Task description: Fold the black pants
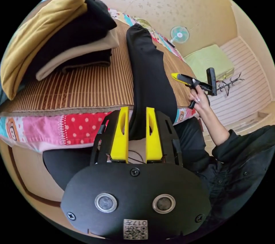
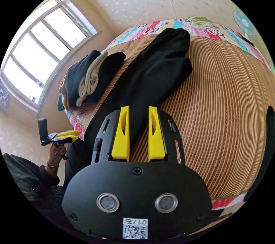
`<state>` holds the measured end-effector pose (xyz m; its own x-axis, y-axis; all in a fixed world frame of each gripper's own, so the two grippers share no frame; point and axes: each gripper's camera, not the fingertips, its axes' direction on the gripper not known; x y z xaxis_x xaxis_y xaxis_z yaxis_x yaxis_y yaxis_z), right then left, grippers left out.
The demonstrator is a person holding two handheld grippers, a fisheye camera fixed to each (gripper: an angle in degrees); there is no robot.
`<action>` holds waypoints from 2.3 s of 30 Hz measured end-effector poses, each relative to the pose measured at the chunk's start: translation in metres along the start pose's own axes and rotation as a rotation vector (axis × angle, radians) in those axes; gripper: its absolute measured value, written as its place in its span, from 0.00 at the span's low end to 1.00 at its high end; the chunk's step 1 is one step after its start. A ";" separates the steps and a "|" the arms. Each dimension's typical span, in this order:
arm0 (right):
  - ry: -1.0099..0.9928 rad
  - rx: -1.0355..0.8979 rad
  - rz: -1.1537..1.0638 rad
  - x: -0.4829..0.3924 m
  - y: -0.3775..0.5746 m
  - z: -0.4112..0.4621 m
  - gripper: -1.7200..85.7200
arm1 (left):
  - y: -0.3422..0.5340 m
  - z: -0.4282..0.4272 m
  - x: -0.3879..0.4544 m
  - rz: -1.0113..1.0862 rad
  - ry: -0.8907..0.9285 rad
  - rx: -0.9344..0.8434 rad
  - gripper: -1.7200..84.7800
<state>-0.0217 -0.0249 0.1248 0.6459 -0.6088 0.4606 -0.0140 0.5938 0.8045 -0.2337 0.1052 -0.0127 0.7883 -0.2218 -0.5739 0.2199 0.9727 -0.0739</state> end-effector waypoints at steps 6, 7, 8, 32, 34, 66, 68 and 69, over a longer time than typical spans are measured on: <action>-0.227 -0.069 0.153 -0.002 0.068 0.014 0.09 | 0.022 0.027 0.034 -0.080 -0.005 -0.058 0.09; -0.229 -0.068 0.145 -0.002 0.072 0.003 0.08 | 0.025 0.030 0.039 -0.065 0.023 -0.067 0.09; -0.228 -0.073 0.128 -0.002 0.072 -0.003 0.07 | 0.031 0.035 0.047 -0.034 0.092 -0.081 0.08; -0.495 -0.146 0.180 0.060 0.013 -0.062 0.15 | -0.008 0.071 0.050 -0.080 0.202 -0.084 0.13; -0.584 -0.213 0.177 0.052 0.009 -0.049 0.11 | -0.002 0.075 0.041 -0.119 0.260 -0.099 0.10; -0.341 0.438 -0.415 -0.157 -0.290 -0.468 0.02 | -0.157 -0.198 0.283 0.539 0.160 0.653 0.07; -0.248 0.459 -0.448 -0.157 -0.290 -0.450 0.02 | -0.159 -0.169 0.264 0.528 0.152 0.594 0.07; -0.188 0.422 -0.438 -0.153 -0.285 -0.426 0.02 | -0.156 -0.142 0.247 0.508 0.158 0.524 0.07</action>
<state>0.2089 0.1231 -0.3349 0.5152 -0.8531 0.0825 -0.1034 0.0336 0.9941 -0.1546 -0.0916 -0.2584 0.7825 0.2976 -0.5469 0.1262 0.7843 0.6075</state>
